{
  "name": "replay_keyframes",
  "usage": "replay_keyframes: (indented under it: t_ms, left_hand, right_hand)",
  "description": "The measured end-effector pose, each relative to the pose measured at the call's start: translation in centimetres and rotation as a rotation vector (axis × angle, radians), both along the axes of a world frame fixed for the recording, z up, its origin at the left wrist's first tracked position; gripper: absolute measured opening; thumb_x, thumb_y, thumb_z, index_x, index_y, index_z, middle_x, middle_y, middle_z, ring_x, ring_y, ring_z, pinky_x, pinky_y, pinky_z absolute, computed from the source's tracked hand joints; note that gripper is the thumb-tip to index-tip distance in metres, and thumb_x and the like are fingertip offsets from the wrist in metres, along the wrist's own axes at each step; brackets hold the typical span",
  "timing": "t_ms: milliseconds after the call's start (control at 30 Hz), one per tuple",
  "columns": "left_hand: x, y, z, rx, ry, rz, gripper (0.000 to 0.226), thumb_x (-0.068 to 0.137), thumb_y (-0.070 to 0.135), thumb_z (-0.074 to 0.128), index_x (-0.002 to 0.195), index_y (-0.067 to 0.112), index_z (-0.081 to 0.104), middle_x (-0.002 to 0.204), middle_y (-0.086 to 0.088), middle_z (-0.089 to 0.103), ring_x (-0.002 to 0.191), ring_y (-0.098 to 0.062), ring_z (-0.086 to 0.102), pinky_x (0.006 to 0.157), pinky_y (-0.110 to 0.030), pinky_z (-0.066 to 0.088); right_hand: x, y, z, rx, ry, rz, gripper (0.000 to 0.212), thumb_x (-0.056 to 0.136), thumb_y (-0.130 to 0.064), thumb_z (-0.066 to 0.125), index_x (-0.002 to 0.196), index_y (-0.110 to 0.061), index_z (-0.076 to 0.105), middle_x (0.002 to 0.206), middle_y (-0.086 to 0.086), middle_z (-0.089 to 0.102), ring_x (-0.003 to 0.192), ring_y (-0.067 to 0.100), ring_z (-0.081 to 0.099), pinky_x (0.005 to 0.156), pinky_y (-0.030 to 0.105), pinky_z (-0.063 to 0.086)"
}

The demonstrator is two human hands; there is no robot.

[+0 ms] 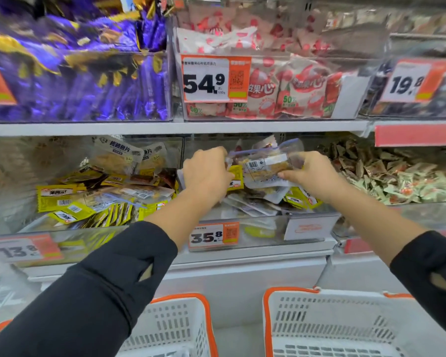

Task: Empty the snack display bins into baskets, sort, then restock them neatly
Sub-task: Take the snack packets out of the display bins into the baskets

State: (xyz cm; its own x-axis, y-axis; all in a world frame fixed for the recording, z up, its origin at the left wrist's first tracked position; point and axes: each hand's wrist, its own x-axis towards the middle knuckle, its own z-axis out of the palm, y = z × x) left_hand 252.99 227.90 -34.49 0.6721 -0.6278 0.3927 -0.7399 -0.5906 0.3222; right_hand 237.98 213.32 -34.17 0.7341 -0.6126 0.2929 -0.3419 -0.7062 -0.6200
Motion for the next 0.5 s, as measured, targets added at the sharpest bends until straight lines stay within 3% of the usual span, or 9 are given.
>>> replay_keyframes:
  t_ms: [100,133,200,233,333,433,500]
  left_hand:
    - [-0.7,1.4,1.2,-0.015,-0.005,-0.055,0.033,0.085,0.034,0.070,0.115,0.021,0.060,0.102,-0.005,0.069,0.103,-0.029,0.060,0.072,-0.034,0.042]
    - [-1.1,2.1,1.6,-0.035,0.026,-0.067,0.033,0.084,0.035,0.071,0.113,0.023,0.061,0.102,-0.003,0.069,0.102,-0.027,0.061,0.070,-0.033,0.042]
    - [-1.8,4.1,2.5,-0.076,0.079,-0.088,0.028,0.081,0.036,0.074,0.106,0.026,0.063,0.096,0.001,0.067,0.099,-0.025,0.062,0.067,-0.030,0.038]
    - [-2.1,5.4,2.9,-0.092,0.093,-0.099,0.026,0.080,0.037,0.076,0.100,0.027,0.063,0.090,0.003,0.065,0.097,-0.024,0.062,0.067,-0.029,0.038]
    - [-2.6,10.6,3.7,-0.126,0.107,-0.109,0.025,0.073,0.039,0.081,0.081,0.031,0.058,0.081,0.006,0.062,0.091,-0.024,0.062,0.072,-0.033,0.047]
    - [-2.9,16.9,3.3,-0.177,0.134,-0.072,0.027,0.068,0.038,0.084,0.072,0.028,0.059,0.075,0.006,0.064,0.077,-0.019,0.059,0.068,-0.032,0.044]
    - [-3.0,21.0,1.9,-0.173,0.202,-0.053,0.027,0.067,0.036,0.085,0.069,0.026,0.060,0.069,0.010,0.062,0.070,-0.014,0.056,0.062,-0.030,0.039]
  right_hand:
    - [-1.1,1.0,0.7,0.024,-0.030,0.014,0.017,0.088,-0.014,0.070,0.102,-0.021,0.070,0.074,-0.019,0.060,0.049,-0.015,0.050,0.045,0.006,0.033]
    - [-1.5,1.4,0.9,0.040,-0.039,0.029,0.016,0.087,-0.014,0.070,0.099,-0.024,0.070,0.077,-0.018,0.062,0.056,-0.013,0.054,0.050,0.005,0.035]
    - [-2.4,2.5,1.5,0.060,-0.045,0.058,0.015,0.086,-0.017,0.072,0.089,-0.032,0.069,0.077,-0.015,0.066,0.072,0.002,0.060,0.063,0.018,0.044]
    - [-2.7,3.2,1.8,0.068,-0.040,0.079,0.016,0.086,-0.019,0.073,0.082,-0.034,0.069,0.071,-0.015,0.066,0.069,0.006,0.058,0.063,0.022,0.044]
    - [-3.3,6.5,2.4,0.124,-0.038,0.165,0.018,0.084,-0.018,0.074,0.070,-0.028,0.069,0.054,-0.018,0.058,0.052,-0.006,0.049,0.052,0.012,0.037]
    - [-2.8,11.4,1.6,0.173,-0.038,0.306,0.034,0.082,-0.015,0.075,0.053,-0.032,0.066,0.068,-0.002,0.063,0.063,0.003,0.054,0.056,0.016,0.040]
    - [-2.1,14.3,-0.3,0.202,-0.017,0.369,0.032,0.081,-0.016,0.076,0.054,-0.025,0.062,0.070,0.008,0.062,0.068,0.011,0.055,0.057,0.021,0.038]
